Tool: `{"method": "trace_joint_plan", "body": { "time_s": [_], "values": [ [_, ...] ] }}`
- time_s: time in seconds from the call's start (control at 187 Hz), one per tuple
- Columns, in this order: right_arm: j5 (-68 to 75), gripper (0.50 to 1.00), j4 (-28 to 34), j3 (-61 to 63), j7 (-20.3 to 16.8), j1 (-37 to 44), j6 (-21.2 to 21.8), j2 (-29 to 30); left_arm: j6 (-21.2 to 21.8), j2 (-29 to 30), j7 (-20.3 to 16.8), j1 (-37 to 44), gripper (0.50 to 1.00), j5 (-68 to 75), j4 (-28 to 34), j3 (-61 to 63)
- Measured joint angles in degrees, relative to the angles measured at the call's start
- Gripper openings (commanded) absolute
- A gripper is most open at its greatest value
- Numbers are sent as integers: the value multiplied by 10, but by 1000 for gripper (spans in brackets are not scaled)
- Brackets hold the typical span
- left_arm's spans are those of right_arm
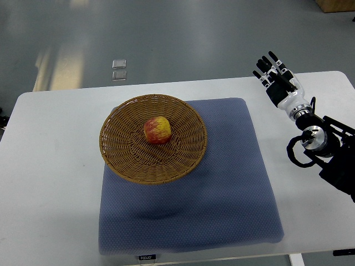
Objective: Place red apple in basket with right hand
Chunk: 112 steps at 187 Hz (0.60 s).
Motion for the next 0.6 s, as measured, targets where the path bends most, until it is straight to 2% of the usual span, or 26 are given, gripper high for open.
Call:
{"method": "trace_joint_plan", "body": {
  "time_s": [0.598],
  "values": [
    [-11,924,-6,-7,16,-11,-1,18,0,0,0,0,1000,0,0,0]
  ]
}}
